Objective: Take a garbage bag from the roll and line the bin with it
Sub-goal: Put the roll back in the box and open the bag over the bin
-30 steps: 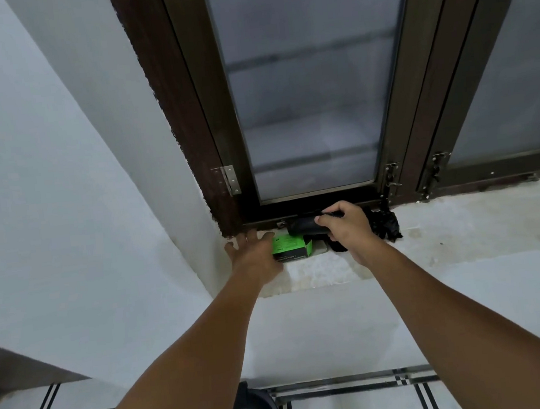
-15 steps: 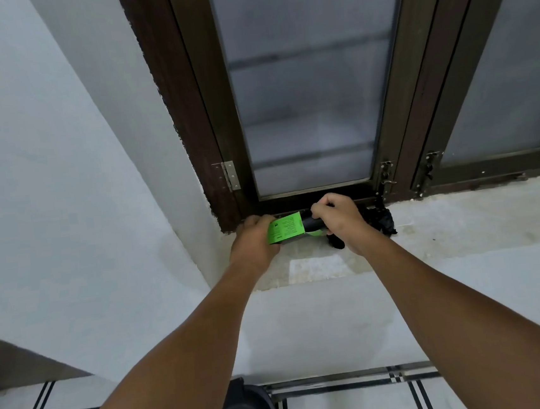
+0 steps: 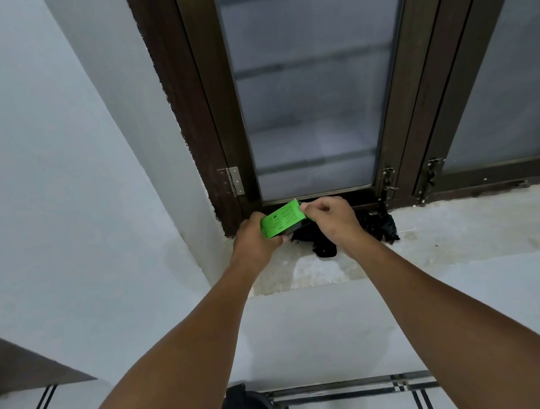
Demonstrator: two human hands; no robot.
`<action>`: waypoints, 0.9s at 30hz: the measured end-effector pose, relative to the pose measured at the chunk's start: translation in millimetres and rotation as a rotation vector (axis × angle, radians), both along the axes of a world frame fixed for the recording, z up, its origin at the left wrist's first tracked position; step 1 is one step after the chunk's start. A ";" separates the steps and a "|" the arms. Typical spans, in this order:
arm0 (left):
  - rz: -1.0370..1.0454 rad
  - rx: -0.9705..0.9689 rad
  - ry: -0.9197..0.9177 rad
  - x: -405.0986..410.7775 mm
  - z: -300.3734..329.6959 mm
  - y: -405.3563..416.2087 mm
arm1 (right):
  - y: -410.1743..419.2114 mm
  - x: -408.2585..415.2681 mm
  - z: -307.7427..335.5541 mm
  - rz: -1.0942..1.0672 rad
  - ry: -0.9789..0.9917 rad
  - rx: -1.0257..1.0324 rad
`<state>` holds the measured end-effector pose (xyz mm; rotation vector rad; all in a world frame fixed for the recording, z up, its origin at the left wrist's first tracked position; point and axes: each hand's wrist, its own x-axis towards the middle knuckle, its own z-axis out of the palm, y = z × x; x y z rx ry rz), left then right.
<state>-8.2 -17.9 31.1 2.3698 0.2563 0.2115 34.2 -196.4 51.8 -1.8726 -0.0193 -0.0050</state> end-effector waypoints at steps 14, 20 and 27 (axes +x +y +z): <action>0.009 -0.128 -0.017 -0.6 -4.0 4.8 | -1.3 7.4 -10.3 -0.112 0.122 0.089; 0.034 -0.086 -0.036 0.9 -3.0 3.2 | -0.5 3.5 -9.5 -0.134 0.057 0.259; 0.065 -0.033 -0.066 2.2 -0.7 -1.3 | 7.1 -1.3 -8.3 -0.060 -0.060 0.181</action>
